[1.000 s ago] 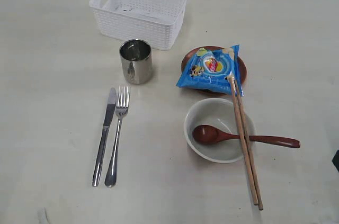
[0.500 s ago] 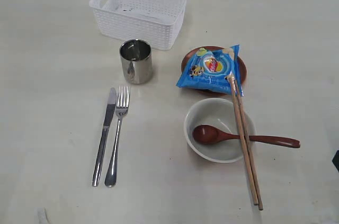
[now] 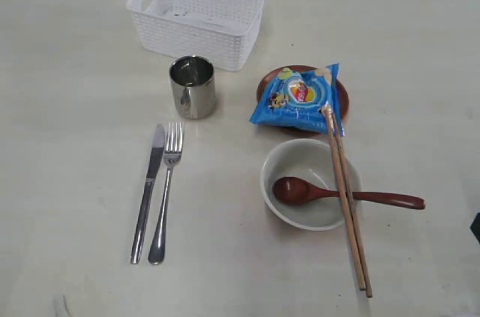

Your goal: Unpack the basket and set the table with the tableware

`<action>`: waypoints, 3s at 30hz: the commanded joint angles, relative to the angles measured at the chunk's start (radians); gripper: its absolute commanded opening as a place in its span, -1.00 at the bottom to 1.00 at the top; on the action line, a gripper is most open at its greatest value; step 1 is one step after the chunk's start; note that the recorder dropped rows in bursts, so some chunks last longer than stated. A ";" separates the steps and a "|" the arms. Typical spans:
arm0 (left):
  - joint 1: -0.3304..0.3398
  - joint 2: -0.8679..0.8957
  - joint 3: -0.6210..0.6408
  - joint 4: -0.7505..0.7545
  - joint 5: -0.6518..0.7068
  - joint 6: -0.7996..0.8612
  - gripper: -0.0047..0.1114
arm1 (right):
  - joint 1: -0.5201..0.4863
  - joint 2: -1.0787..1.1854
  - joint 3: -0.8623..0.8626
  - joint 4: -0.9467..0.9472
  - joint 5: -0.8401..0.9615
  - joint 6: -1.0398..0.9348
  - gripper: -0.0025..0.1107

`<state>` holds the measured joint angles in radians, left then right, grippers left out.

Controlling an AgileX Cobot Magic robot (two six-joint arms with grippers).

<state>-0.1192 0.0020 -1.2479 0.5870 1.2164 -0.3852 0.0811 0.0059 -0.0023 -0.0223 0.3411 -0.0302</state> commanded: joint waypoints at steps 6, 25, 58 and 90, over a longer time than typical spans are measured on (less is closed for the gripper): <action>-0.007 -0.002 -0.004 0.008 0.005 -0.003 -0.92 | -0.005 -0.006 0.002 -0.005 0.001 0.000 -0.96; -0.007 -0.002 0.384 -0.420 -0.745 -0.005 -0.92 | -0.005 -0.006 0.002 -0.005 0.001 0.000 -0.96; -0.007 -0.002 1.248 -0.587 -1.178 0.229 -0.92 | -0.005 -0.006 0.002 -0.005 0.001 0.000 -0.96; -0.007 -0.002 1.248 -0.486 -0.903 0.391 -0.92 | -0.005 -0.006 0.002 -0.005 0.001 0.000 -0.96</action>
<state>-0.1192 0.0038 -0.0026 0.0962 0.3123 0.0150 0.0811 0.0059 -0.0023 -0.0223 0.3449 -0.0302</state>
